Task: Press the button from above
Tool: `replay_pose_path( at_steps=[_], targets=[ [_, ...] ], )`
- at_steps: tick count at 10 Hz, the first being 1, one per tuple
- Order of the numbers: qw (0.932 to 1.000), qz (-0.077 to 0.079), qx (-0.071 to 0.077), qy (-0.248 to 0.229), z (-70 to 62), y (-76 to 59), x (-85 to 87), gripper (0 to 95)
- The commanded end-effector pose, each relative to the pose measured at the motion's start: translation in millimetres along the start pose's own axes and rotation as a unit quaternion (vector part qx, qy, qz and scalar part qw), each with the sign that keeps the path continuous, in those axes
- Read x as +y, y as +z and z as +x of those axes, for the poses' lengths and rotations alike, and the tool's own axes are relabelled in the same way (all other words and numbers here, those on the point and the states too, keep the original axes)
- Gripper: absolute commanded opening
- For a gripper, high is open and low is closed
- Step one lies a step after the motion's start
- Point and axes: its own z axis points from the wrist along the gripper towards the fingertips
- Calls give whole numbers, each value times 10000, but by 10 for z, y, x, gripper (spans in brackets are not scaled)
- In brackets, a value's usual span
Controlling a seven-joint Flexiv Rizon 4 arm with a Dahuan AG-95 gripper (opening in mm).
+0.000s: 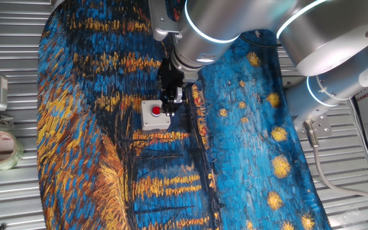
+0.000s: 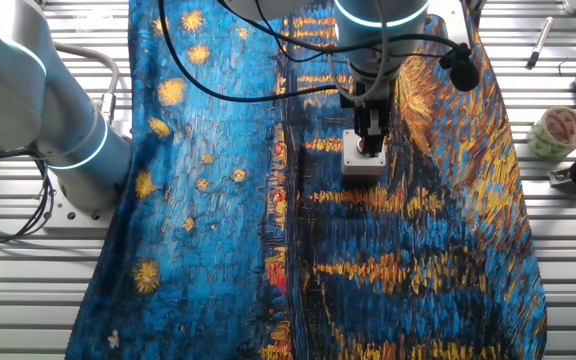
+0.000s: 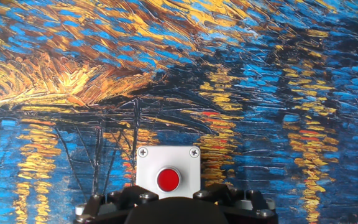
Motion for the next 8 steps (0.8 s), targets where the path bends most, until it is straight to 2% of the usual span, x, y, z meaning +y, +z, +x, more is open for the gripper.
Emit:
replay_pose_path(
  at_steps=[1,8],
  targets=[
    [10000,-1,8,2,0,0,1,570],
    [10000,-6,-13,-48,31,-16,-87,570]
  ],
)
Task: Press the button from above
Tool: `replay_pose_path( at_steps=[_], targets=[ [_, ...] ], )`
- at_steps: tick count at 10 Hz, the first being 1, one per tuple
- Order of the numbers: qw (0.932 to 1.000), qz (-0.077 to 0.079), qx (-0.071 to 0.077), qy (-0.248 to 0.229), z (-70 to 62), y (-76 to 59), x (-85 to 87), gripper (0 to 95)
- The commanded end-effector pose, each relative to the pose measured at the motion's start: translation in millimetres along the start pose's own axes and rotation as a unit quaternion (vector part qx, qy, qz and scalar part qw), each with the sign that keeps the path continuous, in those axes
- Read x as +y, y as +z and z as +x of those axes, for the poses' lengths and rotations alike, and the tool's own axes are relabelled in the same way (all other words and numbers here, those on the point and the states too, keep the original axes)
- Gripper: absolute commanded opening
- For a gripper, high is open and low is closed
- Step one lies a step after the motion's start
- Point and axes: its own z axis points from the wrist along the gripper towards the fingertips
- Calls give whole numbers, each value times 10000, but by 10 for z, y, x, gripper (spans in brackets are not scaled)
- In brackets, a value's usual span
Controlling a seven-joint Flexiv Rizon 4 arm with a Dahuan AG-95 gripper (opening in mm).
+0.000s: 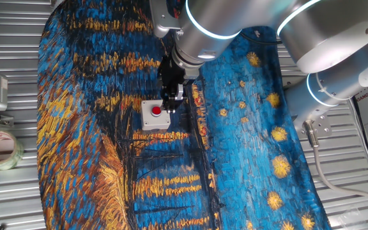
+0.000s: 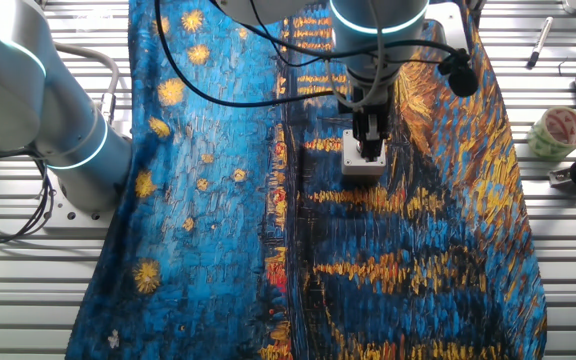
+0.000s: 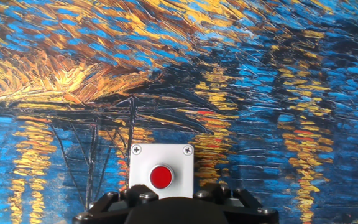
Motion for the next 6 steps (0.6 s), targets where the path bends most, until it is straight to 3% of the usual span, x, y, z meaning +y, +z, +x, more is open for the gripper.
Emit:
replay_pose_path(
  at_steps=[1,6],
  targets=[
    [10000,0,2,-15,6,-1,-31,570],
    [9999,-28,-81,-65,17,70,-74,570]
  ],
)
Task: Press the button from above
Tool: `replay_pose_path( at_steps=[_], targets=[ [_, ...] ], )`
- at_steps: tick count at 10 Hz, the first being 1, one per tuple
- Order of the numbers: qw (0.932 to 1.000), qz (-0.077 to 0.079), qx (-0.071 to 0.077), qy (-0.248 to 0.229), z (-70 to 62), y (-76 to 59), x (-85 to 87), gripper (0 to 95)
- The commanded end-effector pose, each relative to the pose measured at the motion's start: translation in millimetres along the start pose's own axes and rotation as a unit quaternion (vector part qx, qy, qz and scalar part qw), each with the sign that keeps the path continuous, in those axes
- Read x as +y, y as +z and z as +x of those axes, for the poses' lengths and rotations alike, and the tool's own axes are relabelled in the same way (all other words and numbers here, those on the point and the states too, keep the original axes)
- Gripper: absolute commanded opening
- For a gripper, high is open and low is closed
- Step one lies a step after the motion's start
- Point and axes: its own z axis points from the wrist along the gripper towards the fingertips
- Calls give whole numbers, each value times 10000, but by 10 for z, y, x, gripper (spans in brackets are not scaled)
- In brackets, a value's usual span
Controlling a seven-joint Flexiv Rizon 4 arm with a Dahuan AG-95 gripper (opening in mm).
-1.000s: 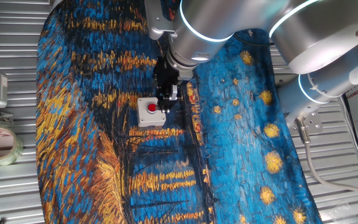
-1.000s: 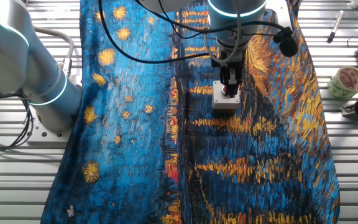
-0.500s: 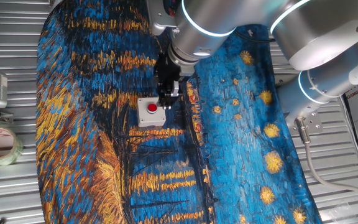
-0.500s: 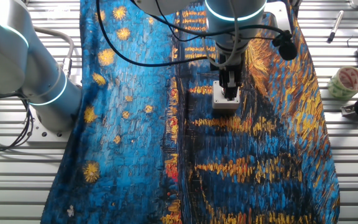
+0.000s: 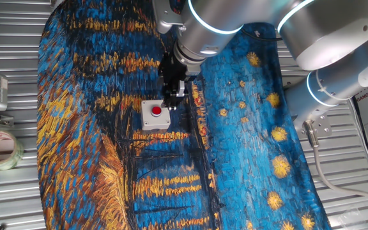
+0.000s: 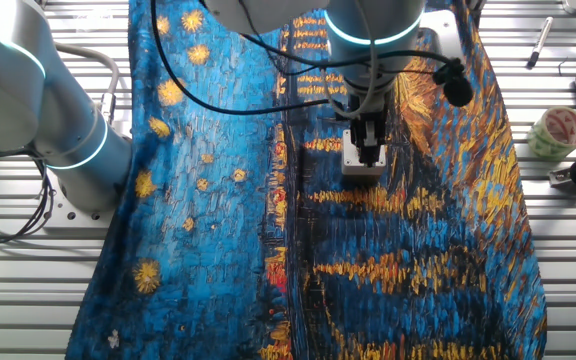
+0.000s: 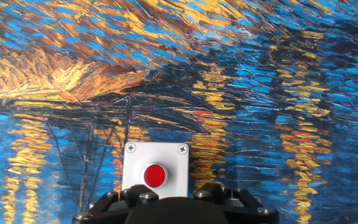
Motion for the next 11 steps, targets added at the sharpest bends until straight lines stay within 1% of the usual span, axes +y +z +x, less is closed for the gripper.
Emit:
replay_pose_path(
  at_steps=[1,3,4,6,11],
  targets=[
    [10000,-11,3,8,-14,7,1,570],
    [10000,-10,0,14,-13,28,-4,570],
    [10000,-7,-11,27,-10,77,-13,570],
    [10000,-7,-23,21,-8,109,-19,570],
    [10000,-15,-4,36,6,116,-16,570]
  ],
)
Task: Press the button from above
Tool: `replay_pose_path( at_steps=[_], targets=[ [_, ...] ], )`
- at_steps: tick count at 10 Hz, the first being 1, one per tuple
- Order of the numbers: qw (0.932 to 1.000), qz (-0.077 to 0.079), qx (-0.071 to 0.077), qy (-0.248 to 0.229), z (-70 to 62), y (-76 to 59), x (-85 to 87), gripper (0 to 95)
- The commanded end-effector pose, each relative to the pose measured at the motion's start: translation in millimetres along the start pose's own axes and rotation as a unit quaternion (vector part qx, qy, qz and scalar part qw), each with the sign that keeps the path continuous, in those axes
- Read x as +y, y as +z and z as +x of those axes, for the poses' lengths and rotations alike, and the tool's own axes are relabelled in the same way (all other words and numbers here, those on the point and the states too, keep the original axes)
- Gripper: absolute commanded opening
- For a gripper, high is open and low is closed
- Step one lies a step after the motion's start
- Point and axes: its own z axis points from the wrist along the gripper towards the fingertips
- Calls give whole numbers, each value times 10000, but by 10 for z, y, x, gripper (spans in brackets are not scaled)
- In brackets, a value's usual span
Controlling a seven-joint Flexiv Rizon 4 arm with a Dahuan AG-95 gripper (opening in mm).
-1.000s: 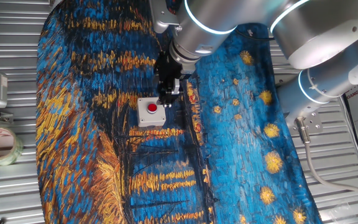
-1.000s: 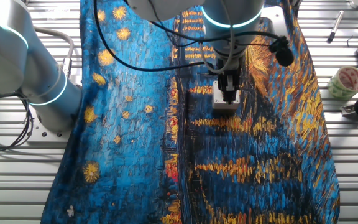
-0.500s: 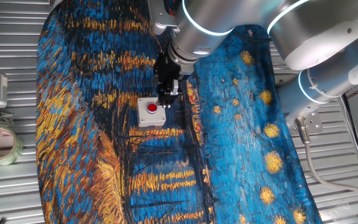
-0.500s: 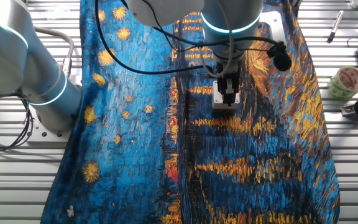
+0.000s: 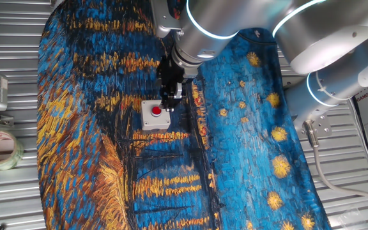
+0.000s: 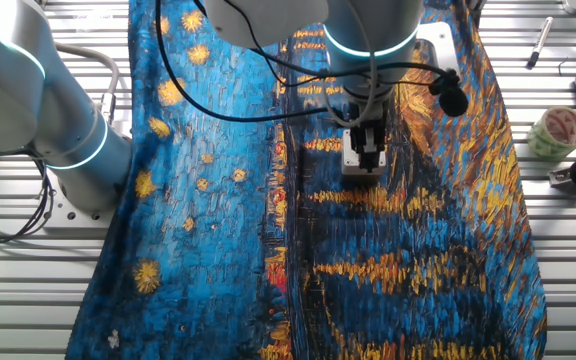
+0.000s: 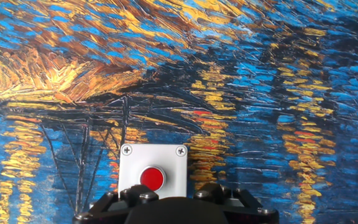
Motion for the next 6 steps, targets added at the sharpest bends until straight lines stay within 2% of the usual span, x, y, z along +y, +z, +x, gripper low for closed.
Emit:
replay_pose_path(
  at_steps=[1,4,6],
  targets=[
    [10000,12,-15,-11,2,6,2,570],
    [10000,3,-26,-25,8,7,3,570],
    [9999,11,-88,-86,-3,31,-4,570]
  ],
)
